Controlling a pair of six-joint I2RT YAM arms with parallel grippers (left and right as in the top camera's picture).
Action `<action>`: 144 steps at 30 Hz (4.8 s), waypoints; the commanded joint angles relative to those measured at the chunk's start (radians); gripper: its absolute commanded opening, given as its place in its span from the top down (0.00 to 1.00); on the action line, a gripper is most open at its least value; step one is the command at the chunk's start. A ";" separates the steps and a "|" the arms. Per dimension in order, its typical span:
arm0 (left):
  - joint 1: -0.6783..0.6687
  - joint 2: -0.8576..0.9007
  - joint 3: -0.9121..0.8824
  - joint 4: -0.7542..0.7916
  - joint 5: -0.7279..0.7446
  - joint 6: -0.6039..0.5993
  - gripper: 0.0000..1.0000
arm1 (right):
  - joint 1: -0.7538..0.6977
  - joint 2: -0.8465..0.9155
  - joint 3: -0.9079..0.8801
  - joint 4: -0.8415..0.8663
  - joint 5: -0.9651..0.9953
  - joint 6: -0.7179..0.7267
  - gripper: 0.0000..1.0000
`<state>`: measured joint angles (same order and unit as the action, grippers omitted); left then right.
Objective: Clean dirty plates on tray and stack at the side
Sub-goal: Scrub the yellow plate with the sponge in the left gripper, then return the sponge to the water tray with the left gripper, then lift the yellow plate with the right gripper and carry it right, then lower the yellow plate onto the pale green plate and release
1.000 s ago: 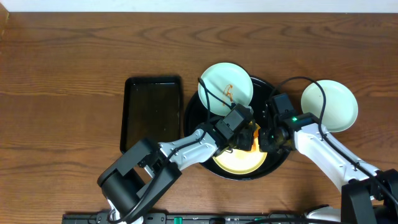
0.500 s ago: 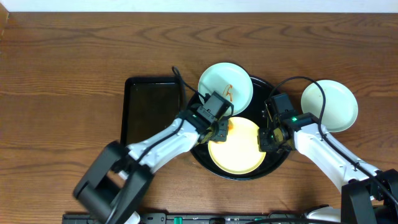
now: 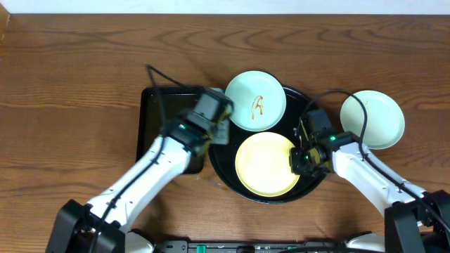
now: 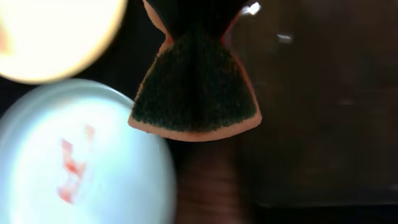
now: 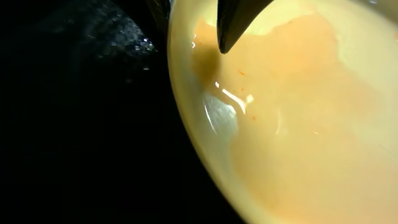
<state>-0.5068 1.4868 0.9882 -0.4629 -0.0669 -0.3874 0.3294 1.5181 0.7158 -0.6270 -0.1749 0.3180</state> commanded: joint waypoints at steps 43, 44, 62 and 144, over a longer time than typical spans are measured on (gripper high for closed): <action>0.245 0.297 -0.008 0.008 -0.073 0.005 0.93 | -0.086 -0.407 0.023 0.120 0.479 -0.216 0.99; 0.245 0.295 -0.008 0.007 -0.061 -0.034 0.93 | -0.085 -0.407 0.023 0.122 0.494 -0.219 0.99; 0.209 0.295 -0.008 0.057 0.283 0.185 0.92 | 0.040 -0.407 0.036 0.275 0.772 -0.439 0.99; 0.229 0.255 -0.022 0.033 0.126 0.142 0.92 | -0.850 -0.085 0.040 0.450 -0.093 -0.114 0.53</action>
<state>-0.2829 1.7393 0.9730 -0.4236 0.0715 -0.2363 -0.5480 1.4593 0.7303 -0.1638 -0.1535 0.2558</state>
